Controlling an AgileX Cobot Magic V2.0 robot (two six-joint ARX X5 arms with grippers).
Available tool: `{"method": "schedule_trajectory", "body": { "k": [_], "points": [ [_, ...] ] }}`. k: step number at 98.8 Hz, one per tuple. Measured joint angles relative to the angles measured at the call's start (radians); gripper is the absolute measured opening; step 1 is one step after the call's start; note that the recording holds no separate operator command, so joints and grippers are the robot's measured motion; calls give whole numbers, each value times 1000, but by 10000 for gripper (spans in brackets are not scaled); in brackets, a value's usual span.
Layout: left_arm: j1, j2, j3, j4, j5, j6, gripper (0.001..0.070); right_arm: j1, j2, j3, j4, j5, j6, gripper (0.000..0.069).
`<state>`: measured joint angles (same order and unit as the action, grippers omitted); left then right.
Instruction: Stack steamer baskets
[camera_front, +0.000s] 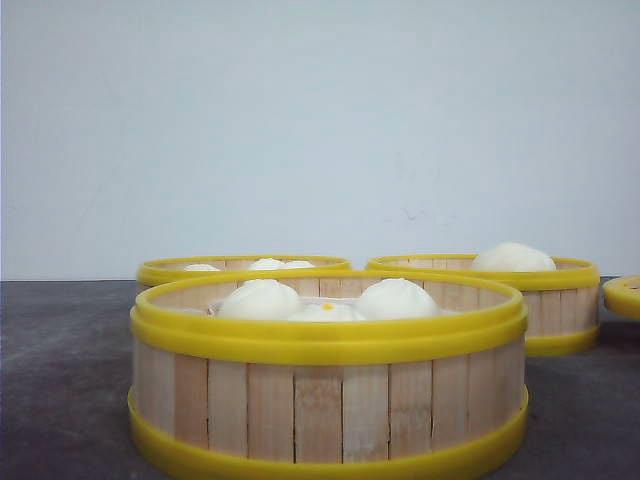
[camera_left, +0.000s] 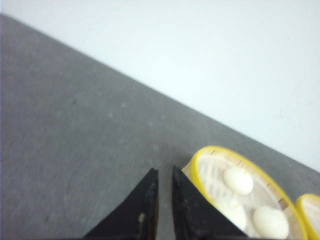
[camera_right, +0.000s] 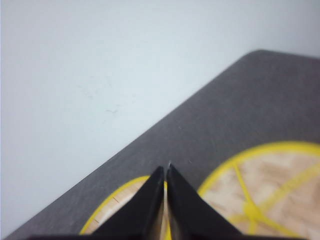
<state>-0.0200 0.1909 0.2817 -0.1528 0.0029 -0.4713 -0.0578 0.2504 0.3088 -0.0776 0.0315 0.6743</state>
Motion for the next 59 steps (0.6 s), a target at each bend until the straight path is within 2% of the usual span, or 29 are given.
{"method": "schedule_trajectory", "body": {
  "k": [20,33,40,51,59],
  "points": [
    [0,211,215,-18,20,65,23,1,227,310,-134,-42,-211,7],
    [0,313,311,-16,20,102,50,5,313,428,-195,-81,-322,9],
    [0,353,332,-16,22,120,136,10,331,439,-203,-103,-355,51],
    [-9,414,352,-17,23,152,349,27,336,438,-219,-110,-372,237],
    [-25,460,371,-17,34,183,420,34,335,438,-217,-110,-378,329]
  ]
}}
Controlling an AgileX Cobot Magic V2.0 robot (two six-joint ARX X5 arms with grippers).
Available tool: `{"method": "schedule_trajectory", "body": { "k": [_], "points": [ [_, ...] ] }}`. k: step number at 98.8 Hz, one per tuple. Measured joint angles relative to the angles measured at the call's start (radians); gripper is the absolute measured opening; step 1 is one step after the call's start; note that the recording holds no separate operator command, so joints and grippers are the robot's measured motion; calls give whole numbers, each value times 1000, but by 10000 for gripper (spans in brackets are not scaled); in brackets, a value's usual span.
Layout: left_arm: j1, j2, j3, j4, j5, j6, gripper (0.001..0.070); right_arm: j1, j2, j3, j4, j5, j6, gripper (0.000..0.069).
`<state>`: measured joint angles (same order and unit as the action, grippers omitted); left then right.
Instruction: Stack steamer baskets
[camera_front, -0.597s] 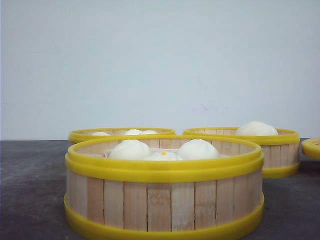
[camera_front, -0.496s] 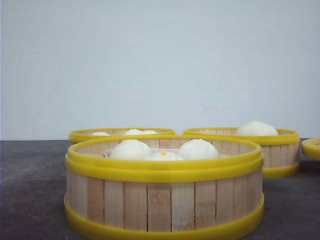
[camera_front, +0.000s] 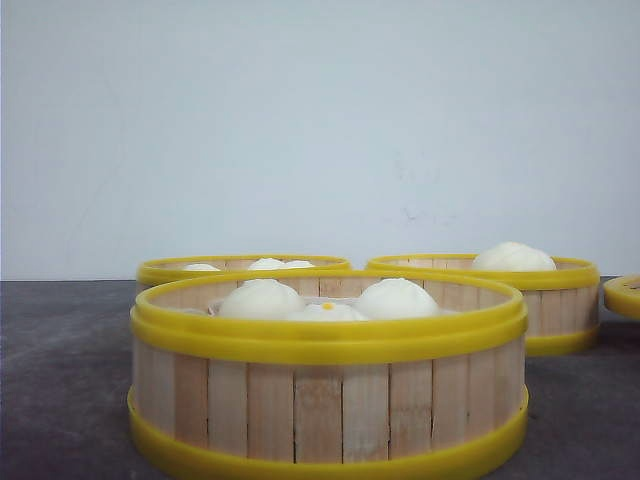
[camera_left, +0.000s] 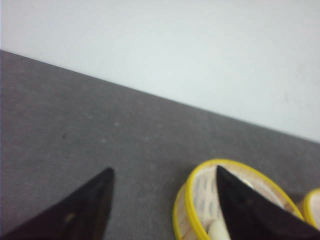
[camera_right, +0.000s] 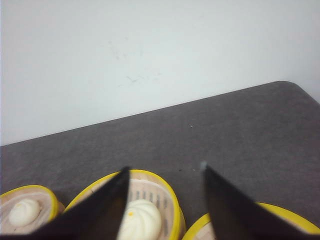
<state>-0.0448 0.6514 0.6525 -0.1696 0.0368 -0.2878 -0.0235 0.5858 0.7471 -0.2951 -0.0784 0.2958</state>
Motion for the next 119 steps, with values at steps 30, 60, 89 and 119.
{"method": "schedule_trajectory", "body": {
  "k": [30,60,89,119],
  "points": [
    [-79,293,157,-22,34,39,446,5,2,0,8,0,-5,367],
    [-138,707,508,-247,38,117,446,24,14,0,8,0,-7,367],
    [-161,1055,786,-375,38,161,440,39,27,0,8,0,-8,367],
    [-165,1221,819,-404,38,165,437,53,43,0,-10,0,-8,367]
  ]
}}
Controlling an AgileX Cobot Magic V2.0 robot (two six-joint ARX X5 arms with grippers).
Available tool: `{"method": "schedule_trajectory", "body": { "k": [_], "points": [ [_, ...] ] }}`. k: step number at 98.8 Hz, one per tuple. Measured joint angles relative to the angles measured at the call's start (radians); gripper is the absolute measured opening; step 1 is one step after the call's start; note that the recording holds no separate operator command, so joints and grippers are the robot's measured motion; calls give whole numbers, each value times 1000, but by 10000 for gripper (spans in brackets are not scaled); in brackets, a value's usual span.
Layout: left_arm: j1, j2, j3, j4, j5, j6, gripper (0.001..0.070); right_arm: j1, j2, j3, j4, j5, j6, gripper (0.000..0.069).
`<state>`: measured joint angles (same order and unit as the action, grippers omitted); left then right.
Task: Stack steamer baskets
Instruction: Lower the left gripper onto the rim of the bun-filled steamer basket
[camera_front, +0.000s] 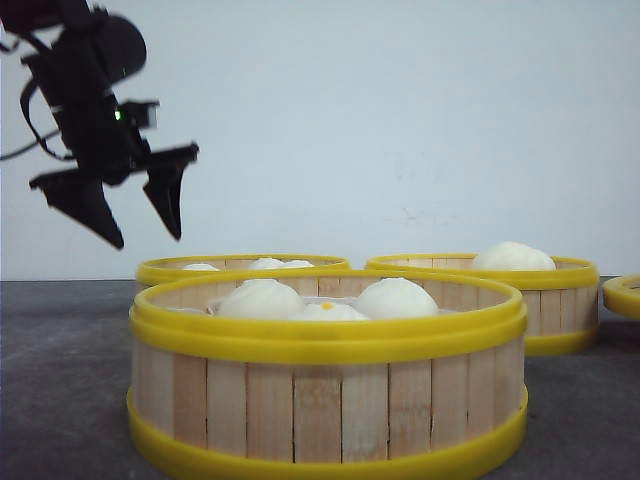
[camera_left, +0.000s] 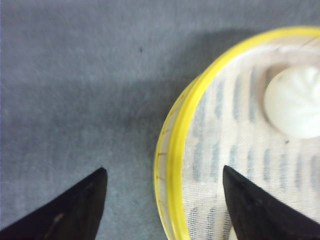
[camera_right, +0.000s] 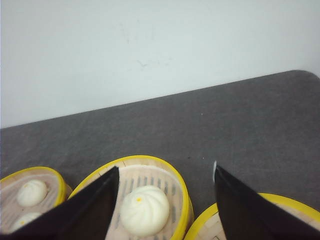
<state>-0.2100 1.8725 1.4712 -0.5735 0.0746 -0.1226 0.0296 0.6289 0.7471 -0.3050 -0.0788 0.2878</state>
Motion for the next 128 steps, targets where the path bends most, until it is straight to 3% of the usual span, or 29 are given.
{"method": "schedule_trajectory", "body": {
  "k": [14,32,71,95,110,128],
  "points": [
    [-6,18,0,-8,-17,0,419,3,0,0,-1,0,0,367],
    [-8,26,1,-17,-29,0,286,3,5,0,-1,0,0,367],
    [-15,64,1,-40,-43,0,260,4,7,0,-1,0,0,367],
    [-28,64,3,-53,-76,-1,178,4,6,0,-1,0,0,367],
    [-29,64,3,-53,-75,-3,52,4,6,0,-2,0,0,367],
    [-28,64,3,-45,-80,-18,35,4,6,0,-4,0,0,367]
  ]
}}
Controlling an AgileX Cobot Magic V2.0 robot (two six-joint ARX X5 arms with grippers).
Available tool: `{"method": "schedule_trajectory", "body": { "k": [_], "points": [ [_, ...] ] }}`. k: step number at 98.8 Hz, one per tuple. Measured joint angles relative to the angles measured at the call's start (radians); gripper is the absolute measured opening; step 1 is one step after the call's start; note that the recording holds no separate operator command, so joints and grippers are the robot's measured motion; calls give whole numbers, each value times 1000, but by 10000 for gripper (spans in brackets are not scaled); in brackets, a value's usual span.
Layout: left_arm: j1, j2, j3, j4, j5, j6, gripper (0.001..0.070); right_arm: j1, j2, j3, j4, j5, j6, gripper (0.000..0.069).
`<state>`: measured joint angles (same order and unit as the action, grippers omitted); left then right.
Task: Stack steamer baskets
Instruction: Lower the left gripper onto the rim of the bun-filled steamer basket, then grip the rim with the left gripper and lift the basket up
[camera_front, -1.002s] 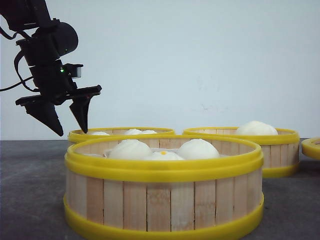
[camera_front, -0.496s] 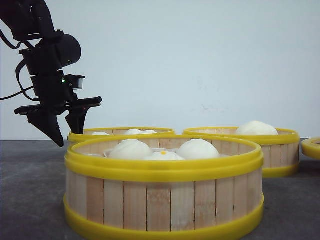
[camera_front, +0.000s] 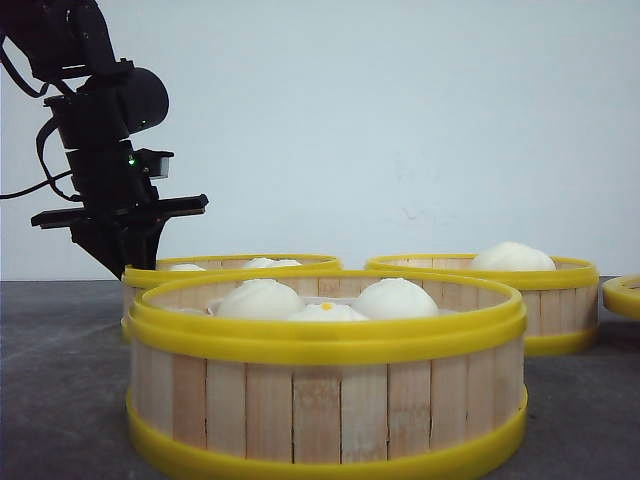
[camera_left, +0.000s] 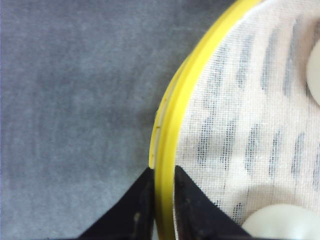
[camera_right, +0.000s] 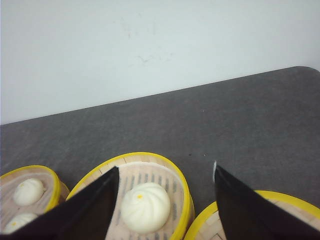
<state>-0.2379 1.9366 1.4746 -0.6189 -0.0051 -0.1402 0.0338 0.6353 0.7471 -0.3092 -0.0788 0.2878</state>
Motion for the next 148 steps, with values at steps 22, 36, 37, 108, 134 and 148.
{"method": "schedule_trajectory", "body": {
  "k": [22,36,37,108,134,148],
  "points": [
    [26,-61,-1,24,40,-10,30,0,0,0,-19,0,0,367],
    [59,-202,-3,40,119,-29,30,0,0,0,-19,0,0,367],
    [61,-213,-3,42,123,-31,30,0,0,0,-19,0,0,367],
    [-60,-716,-14,-281,300,2,30,11,0,0,-19,0,0,367],
    [-143,-713,-155,-246,280,3,30,24,0,0,-20,0,0,367],
    [-175,-703,-243,-205,272,13,30,37,0,0,-23,0,0,367]
  ]
}}
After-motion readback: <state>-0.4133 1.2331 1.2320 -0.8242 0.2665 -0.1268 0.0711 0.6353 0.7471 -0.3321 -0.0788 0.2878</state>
